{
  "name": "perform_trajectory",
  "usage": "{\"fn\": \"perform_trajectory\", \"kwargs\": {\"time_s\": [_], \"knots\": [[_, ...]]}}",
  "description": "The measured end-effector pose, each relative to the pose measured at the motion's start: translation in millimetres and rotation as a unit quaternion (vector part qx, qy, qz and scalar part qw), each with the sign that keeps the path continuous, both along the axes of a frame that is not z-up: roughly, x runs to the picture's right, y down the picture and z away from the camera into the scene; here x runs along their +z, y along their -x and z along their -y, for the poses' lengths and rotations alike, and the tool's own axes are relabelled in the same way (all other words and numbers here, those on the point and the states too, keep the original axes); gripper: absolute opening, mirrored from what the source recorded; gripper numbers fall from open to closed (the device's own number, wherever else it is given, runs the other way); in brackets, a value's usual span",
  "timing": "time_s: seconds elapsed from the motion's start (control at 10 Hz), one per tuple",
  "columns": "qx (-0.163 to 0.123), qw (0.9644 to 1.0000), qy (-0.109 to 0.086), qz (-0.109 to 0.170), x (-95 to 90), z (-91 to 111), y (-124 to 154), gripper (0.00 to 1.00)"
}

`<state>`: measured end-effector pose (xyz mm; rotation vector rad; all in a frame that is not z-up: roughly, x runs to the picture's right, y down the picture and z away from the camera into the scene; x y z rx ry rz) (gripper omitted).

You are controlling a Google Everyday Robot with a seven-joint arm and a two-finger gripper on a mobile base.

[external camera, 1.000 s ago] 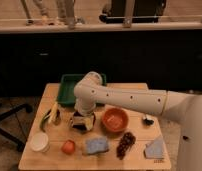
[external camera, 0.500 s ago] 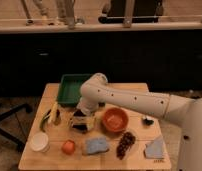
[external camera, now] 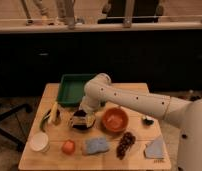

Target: Wipe tray with eraser

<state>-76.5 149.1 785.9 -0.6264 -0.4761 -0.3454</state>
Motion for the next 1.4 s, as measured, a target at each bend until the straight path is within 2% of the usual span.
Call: {"fn": "perform_trajectory", "kwargs": {"time_s": [0.3, 0.5, 0.7, 1.4], "knots": [[0.003, 1.0, 0.008, 0.002, 5.9, -1, -1, 0.75], [0.003, 0.9999, 0.012, 0.002, 9.5, -2, 2, 0.75], [0.001, 0.9999, 0.015, 0.002, 12.6, -3, 5, 0.7], [0.004, 0.9995, 0.031, -0.002, 21.4, -12, 10, 0.7]]}}
